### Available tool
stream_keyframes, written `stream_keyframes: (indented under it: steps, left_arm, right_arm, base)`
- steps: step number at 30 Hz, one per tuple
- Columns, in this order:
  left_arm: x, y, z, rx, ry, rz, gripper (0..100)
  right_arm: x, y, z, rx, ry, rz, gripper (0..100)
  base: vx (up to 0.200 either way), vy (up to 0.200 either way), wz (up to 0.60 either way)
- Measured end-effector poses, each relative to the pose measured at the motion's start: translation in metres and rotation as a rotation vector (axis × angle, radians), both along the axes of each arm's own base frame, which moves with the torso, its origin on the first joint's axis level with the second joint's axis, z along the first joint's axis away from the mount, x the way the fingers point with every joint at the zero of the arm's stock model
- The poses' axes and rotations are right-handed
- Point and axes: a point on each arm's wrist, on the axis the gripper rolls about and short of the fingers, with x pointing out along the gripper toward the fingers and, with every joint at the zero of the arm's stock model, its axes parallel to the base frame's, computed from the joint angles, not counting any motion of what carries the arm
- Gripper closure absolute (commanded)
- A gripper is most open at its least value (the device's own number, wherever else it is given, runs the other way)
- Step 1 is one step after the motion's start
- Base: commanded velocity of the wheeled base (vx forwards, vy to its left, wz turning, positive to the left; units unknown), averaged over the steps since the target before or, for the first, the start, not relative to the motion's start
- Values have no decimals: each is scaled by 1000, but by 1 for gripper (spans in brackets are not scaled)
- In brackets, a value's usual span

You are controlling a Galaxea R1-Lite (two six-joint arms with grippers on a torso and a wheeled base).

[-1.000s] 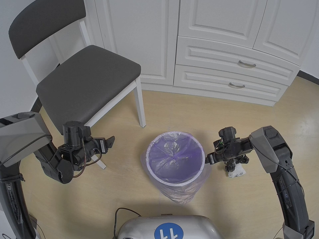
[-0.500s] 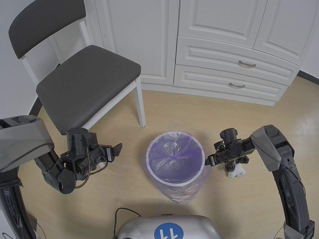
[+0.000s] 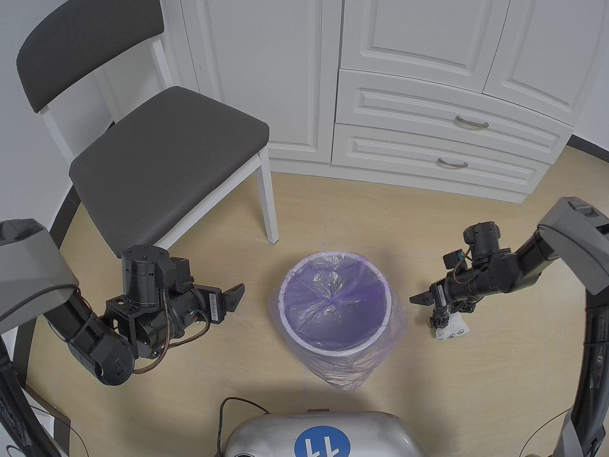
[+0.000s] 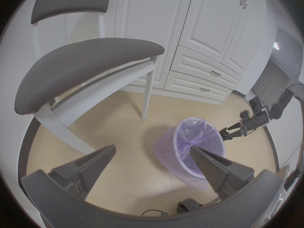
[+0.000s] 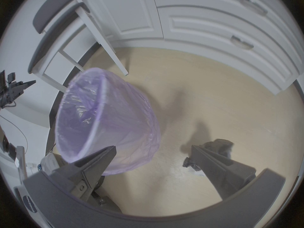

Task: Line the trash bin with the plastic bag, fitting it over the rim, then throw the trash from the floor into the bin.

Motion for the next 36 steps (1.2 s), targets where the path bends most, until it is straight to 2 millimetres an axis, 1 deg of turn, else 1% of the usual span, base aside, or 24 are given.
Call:
stream_keyframes:
  steps: [3, 5, 8, 11, 12, 15, 17, 20, 22, 26, 30, 36]
  left_arm:
    - [-6, -3, 3, 1, 2, -14, 0]
    - [-11, -4, 5, 1, 4, -24, 0]
    - [-19, -6, 6, -1, 14, -32, 0]
    - [-27, -6, 7, -7, 13, -22, 0]
    - [-30, -6, 9, -14, 6, -16, 0]
    - [-37, -4, 14, -45, -17, 0, 0]
    - [-41, -3, 20, -74, -36, 10, 0]
    - [-45, -1, 28, -93, -68, 17, 0]
    - [-46, 1, 36, -99, -99, 20, 0]
    - [-47, 8, 53, -102, -168, 31, 0]
    - [-48, 18, 69, -101, -232, 50, 0]
    - [-50, 31, 84, -105, -291, 62, 0]
  right_arm:
    - [-22, -6, 17, -14, -45, -19, 0]
    - [-40, -7, 35, -18, -94, -49, 0]
    - [-65, 0, 63, -11, -169, -89, 0]
    - [-84, 20, 86, -3, -224, -77, 0]
    - [-89, 29, 93, 1, -240, -61, 0]
    - [-98, 58, 108, 3, -272, -6, 0]
    - [-100, 77, 113, -8, -292, 43, 0]
    - [-99, 97, 113, -49, -314, 115, 0]
    - [-96, 109, 109, -101, -337, 176, 0]
    - [-87, 121, 98, -225, -403, 270, 0]
    - [-68, 133, 83, -339, -484, 293, 0]
    - [-37, 150, 62, -405, -540, 270, 0]
  base:
    - [0, 0, 0]
    - [0, 0, 0]
    - [0, 0, 0]
    - [0, 0, 0]
    - [0, 0, 0]
    - [0, 0, 0]
    - [0, 0, 0]
    - [0, 0, 0]
    - [0, 0, 0]
    - [0, 0, 0]
    - [0, 0, 0]
    - [0, 0, 0]
